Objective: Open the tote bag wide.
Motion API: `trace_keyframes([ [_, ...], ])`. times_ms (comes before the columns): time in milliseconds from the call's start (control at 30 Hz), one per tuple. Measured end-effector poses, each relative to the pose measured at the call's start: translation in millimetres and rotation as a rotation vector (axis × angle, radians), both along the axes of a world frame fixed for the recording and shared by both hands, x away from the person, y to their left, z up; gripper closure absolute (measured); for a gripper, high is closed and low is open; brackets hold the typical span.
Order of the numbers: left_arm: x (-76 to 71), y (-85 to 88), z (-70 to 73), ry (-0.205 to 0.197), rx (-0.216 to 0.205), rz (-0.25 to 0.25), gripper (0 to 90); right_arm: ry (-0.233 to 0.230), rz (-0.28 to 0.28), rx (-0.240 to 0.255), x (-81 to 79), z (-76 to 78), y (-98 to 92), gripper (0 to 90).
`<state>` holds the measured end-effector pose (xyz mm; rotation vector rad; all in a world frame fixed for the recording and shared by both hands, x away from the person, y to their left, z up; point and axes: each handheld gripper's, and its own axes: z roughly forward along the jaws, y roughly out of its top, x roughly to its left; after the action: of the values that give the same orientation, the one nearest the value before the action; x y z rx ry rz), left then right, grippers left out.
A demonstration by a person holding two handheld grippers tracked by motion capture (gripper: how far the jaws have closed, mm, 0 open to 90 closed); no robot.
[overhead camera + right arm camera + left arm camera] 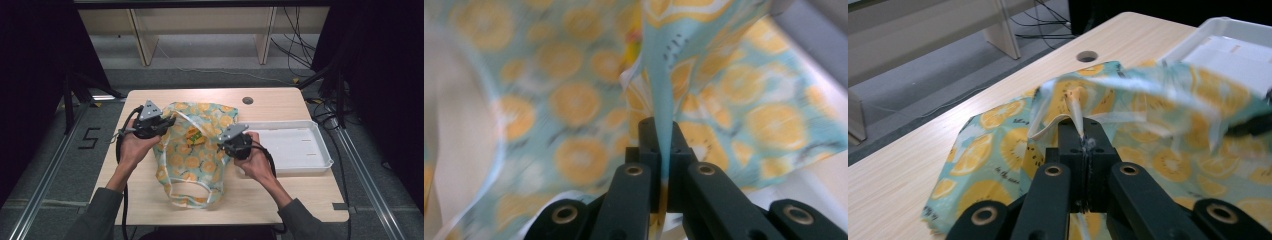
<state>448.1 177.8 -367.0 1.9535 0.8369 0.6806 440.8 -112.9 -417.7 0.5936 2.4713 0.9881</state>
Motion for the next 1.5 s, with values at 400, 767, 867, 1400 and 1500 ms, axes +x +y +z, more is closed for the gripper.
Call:
trace_keyframes([
  [400,25.4,22.8,-26.3,0.006,-0.043,0.094,88.7,-0.02,-0.094,0.086,74.8,14.3,21.7,90.0],
  [767,51.8,36.0,-59.4,0.063,0.005,0.162,88.7,0.059,-0.209,0.036,115.1,-12.4,31.7,90.0],
  [867,56.8,38.4,-73.3,0.091,0.01,0.173,88.7,0.073,-0.223,0.012,118.7,-17.5,33.0,90.0],
  [1400,40.9,50.2,-117.1,0.229,0.044,0.223,88.5,0.149,-0.21,0.019,107.1,-25.0,37.0,49.5],
  [1500,37.1,47.8,-121.6,0.233,0.038,0.215,88.5,0.155,-0.206,0.049,96.5,-16.9,33.8,61.2],
])
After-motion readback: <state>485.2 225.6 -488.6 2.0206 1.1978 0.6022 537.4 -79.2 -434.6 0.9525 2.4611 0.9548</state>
